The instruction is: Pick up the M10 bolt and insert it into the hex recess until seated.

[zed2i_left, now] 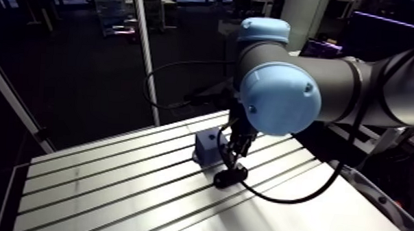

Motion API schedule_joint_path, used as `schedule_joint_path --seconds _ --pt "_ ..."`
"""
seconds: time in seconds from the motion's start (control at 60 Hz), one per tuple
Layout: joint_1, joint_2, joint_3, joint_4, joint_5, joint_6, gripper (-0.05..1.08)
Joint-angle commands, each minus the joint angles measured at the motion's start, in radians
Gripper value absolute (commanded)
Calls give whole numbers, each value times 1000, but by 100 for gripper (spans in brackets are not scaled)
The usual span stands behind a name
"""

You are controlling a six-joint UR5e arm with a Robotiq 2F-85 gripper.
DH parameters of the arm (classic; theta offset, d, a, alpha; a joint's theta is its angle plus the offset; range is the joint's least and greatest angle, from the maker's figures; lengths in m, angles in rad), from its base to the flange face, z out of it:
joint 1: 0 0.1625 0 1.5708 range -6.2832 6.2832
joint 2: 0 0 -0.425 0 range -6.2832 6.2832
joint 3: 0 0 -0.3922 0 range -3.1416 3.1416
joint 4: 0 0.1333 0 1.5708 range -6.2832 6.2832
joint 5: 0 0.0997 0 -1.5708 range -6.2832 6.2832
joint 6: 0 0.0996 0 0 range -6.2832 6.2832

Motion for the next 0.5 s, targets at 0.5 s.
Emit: schedule_joint_path --seconds 0.5 --pt "0 10 6 -2 -11 0 44"
